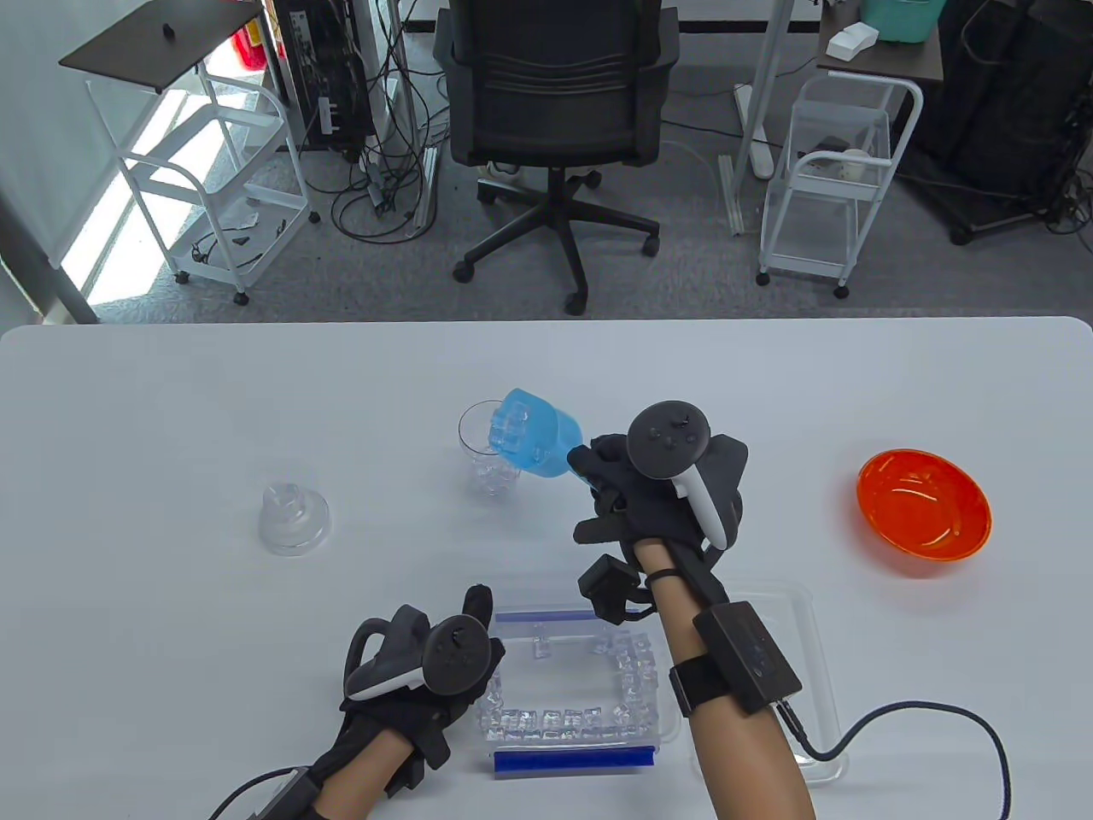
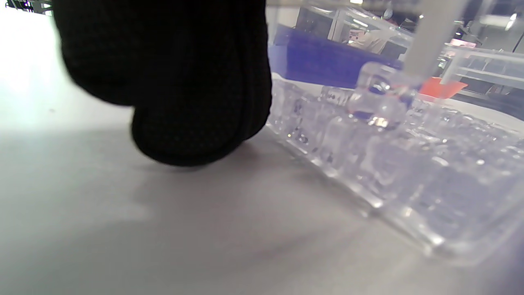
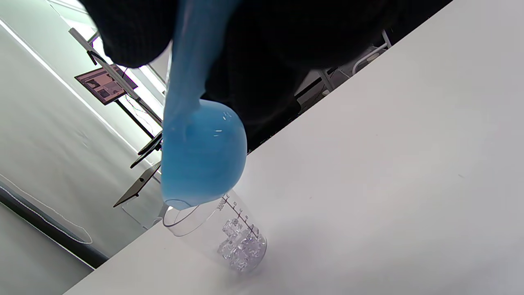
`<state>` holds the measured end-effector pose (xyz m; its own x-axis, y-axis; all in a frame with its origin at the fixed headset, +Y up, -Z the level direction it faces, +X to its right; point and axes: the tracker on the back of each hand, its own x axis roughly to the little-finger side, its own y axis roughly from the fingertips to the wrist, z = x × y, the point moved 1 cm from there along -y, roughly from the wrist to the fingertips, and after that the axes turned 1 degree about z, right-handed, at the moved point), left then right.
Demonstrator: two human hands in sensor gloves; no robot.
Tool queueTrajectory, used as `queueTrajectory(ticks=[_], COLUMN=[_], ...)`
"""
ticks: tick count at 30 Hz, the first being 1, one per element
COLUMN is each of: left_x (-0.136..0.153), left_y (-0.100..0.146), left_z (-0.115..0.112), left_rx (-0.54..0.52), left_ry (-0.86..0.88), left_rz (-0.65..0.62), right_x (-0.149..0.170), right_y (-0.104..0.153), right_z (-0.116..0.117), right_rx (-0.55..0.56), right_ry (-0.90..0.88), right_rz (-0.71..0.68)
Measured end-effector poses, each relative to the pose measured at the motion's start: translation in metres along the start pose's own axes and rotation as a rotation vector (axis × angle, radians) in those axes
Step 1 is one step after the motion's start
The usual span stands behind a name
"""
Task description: Shake ice in a plastic shaker with both hands
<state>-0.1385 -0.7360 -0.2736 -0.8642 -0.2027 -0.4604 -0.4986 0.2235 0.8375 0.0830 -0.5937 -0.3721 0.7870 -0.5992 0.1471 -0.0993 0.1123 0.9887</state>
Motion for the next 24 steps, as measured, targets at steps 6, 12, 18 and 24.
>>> queueTrajectory(ticks=[6,12,18,24], left_x=[0.0,0.0,0.0,0.0], left_y=[0.0,0.0,0.0,0.0], left_z=[0.0,0.0,0.0,0.0], left_rx=[0.001,0.002,0.002,0.002], left_ry=[0.003,0.003,0.004,0.004], left_rz=[0.0,0.0,0.001,0.001], right_x=[-0.014,-0.029,-0.041,-0.046], right_y=[0.005,0.01,0.018,0.026], right_z=[0.001,0.005,0.011,0.02], right_rx=[0.044,0.078,0.145,0.199], right_ry=[0.091,0.21,0.37,0.486], right_rz=[-0.016,-0.053,-0.119,-0.183])
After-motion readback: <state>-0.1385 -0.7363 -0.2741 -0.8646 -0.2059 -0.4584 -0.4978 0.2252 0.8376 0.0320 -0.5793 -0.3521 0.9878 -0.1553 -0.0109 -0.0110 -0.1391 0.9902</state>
